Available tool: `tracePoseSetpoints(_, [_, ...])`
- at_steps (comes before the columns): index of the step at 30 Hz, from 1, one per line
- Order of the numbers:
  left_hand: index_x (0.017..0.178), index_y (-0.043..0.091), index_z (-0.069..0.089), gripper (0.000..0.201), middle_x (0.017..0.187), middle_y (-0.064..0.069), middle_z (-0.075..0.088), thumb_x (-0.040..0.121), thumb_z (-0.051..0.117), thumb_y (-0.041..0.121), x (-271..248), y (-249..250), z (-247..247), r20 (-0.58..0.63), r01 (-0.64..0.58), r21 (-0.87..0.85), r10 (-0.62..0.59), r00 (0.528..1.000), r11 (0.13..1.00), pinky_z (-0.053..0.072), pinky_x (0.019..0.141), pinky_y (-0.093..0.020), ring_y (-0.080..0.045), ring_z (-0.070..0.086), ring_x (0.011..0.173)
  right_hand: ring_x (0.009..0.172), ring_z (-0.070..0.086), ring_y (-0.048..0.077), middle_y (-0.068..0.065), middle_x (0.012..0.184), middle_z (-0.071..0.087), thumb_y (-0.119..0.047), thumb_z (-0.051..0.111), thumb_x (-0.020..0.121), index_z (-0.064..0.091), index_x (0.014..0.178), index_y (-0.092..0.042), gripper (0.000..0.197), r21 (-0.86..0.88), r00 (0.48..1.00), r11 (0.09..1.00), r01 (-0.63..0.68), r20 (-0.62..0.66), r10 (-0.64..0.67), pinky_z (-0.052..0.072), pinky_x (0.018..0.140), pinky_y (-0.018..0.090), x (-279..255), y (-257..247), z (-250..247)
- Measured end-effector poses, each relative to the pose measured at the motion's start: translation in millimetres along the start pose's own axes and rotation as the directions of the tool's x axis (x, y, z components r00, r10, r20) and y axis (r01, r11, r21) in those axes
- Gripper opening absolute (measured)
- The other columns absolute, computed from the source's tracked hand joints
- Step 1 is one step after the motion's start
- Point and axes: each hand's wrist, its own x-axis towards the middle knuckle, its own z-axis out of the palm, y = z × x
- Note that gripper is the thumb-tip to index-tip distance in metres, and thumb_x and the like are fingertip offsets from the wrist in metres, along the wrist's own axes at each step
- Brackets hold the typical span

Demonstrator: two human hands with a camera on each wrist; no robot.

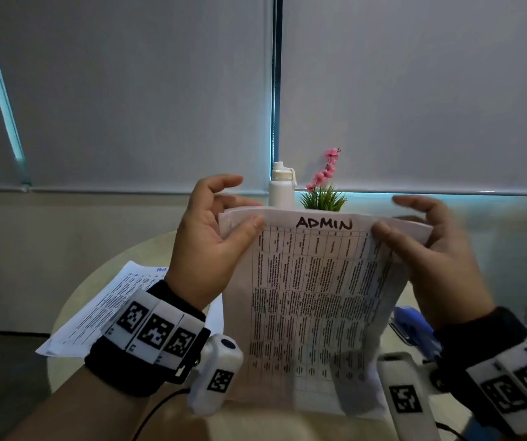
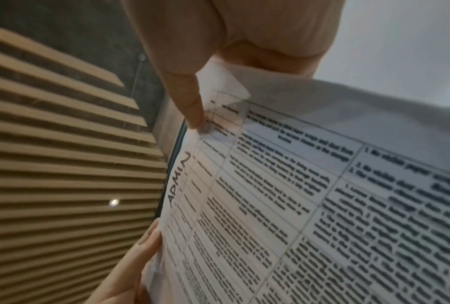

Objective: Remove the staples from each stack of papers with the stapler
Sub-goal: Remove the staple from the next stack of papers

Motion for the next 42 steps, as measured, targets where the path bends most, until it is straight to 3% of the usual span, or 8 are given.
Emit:
tracePoseSetpoints(6, [0.102,0.023,0.056,0.025,0.083,0.004,0.065,0.085,0.065,0.006,5.8,8.6,7.5,0.001,0.041,-0.098,-0.041,0.999,0.994,0.056,0.064,-0.025,-0.008,0.068,0.072,0.059,0.061,0.008,-0.003,0.064,0.065,-0.017,0.064,0.078,0.057,0.076,-0.012,0.009,0.064,0.998,0.998,-0.019,0.058,0.015,0.051,0.052,0.020,1.8,-2.1,4.5])
tracePoseSetpoints(12, [0.102,0.009,0.066,0.025,0.095,-0.008,0.075,0.078,0.065,0.015,7.7,7.3,-1.7,0.178,0.274,-0.232,-0.236,0.955,0.933,0.058,0.070,-0.034,-0.025,0.073,0.087,0.049,0.055,0.000,-0.011,0.054,0.062,-0.006,0.062,0.084,0.057,0.070,-0.014,0.017,0.047,0.986,0.986,0.158,-0.052,-0.155,0.043,0.046,0.012,18.8,-20.9,7.5])
tracePoseSetpoints(15, [0.102,0.008,0.067,0.016,0.097,-0.009,0.075,0.087,0.061,0.009,2.8,0.1,0.7,0.094,0.237,-0.204,-0.222,0.970,0.950,0.058,0.074,-0.036,-0.026,0.072,0.090,0.063,0.067,0.007,-0.005,0.070,0.072,-0.013,0.066,0.078,0.065,0.082,-0.012,0.004,0.082,0.996,0.994,0.071,0.048,-0.075,0.052,0.055,0.017,15.3,-20.1,4.4])
tracePoseSetpoints(19, [0.105,0.004,0.065,0.032,0.100,-0.013,0.074,0.077,0.067,0.018,-3.1,-4.9,1.7,0.070,0.289,-0.244,-0.280,0.957,0.926,0.057,0.079,-0.041,-0.029,0.072,0.091,0.076,0.072,0.023,0.012,0.086,0.074,-0.030,0.079,0.056,0.073,0.084,-0.011,0.034,0.185,0.973,0.963,-0.196,0.161,0.167,0.057,0.063,0.029,4.4,2.7,1.4])
tracePoseSetpoints(28, [0.109,0.005,0.067,0.031,0.099,-0.005,0.075,0.079,0.068,0.013,-14.8,-2.0,1.1,0.139,0.318,-0.130,-0.300,0.944,0.939,0.057,0.082,-0.028,-0.018,0.072,0.093,0.087,0.071,0.023,0.005,0.095,0.075,-0.031,0.069,0.072,0.072,0.093,-0.016,0.026,0.093,0.995,0.993,-0.066,0.078,0.058,0.058,0.072,0.037,-20.9,10.2,10.5])
tracePoseSetpoints(32, [0.107,0.005,0.069,0.030,0.099,-0.007,0.075,0.079,0.071,0.015,-23.2,-12.8,2.3,0.117,0.392,-0.096,-0.381,0.917,0.915,0.052,0.094,-0.048,-0.023,0.071,0.096,0.093,0.070,0.027,0.007,0.101,0.073,-0.057,0.080,0.051,0.069,0.101,-0.017,0.065,0.072,0.986,0.989,-0.128,0.116,0.119,0.058,0.072,0.039,-26.6,20.9,11.6])
tracePoseSetpoints(36, [0.109,0.006,0.069,0.041,0.100,-0.006,0.075,0.072,0.077,0.023,-20.3,-2.9,-0.5,0.145,0.351,-0.124,-0.333,0.932,0.928,0.053,0.092,-0.046,-0.023,0.071,0.096,0.087,0.071,0.025,0.007,0.095,0.074,-0.035,0.071,0.060,0.074,0.085,-0.028,0.026,0.135,0.989,0.984,-0.114,0.110,0.100,0.058,0.070,0.038,-21.8,8.2,8.8])
tracePoseSetpoints(42, [0.122,0.006,0.052,0.054,0.107,-0.012,0.071,0.073,0.075,0.007,-17.7,-0.3,-3.1,0.170,0.319,-0.198,-0.288,0.943,0.927,0.057,0.078,-0.039,-0.025,0.071,0.096,0.093,0.069,0.025,0.008,0.102,0.071,-0.017,0.069,0.068,0.056,0.107,-0.017,0.041,0.114,0.998,0.993,-0.041,0.049,0.036,0.058,0.075,0.041,-21.8,-0.3,5.6])
